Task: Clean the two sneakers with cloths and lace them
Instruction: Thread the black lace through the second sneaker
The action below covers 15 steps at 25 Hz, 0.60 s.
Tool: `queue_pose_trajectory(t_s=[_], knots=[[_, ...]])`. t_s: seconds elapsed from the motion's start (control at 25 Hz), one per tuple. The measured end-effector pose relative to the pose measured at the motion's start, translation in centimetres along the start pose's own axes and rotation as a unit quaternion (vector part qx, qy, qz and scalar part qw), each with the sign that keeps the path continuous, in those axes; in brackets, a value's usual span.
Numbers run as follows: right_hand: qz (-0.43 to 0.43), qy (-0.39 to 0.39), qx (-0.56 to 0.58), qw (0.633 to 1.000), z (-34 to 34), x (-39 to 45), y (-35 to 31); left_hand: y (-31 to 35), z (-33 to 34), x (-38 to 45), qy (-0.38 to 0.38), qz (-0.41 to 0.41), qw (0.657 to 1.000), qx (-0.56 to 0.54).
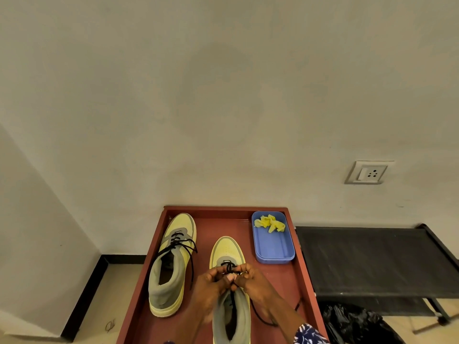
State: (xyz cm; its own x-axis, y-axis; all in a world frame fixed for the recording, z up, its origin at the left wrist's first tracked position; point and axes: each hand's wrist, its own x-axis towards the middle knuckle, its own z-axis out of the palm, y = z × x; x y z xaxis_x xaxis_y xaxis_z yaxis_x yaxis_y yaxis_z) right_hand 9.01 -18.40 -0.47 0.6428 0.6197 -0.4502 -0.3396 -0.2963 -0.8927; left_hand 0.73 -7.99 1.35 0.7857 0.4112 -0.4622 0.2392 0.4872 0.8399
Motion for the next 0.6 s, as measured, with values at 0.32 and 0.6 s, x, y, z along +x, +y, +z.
queue_pose_trajectory(t_s=[0.32, 0.6], knots=[[-0.036, 0.006, -0.037, 0.999, 0.1, 0.0, 0.5, 0.1, 0.0, 0.6, 0.035, -0.025, 0.999, 0.013], [-0.055, 0.032, -0.113, 0.992, 0.3, -0.4, 1.1, -0.6, 0.9, 1.0, 0.164, 0.004, 0.984, 0.076]])
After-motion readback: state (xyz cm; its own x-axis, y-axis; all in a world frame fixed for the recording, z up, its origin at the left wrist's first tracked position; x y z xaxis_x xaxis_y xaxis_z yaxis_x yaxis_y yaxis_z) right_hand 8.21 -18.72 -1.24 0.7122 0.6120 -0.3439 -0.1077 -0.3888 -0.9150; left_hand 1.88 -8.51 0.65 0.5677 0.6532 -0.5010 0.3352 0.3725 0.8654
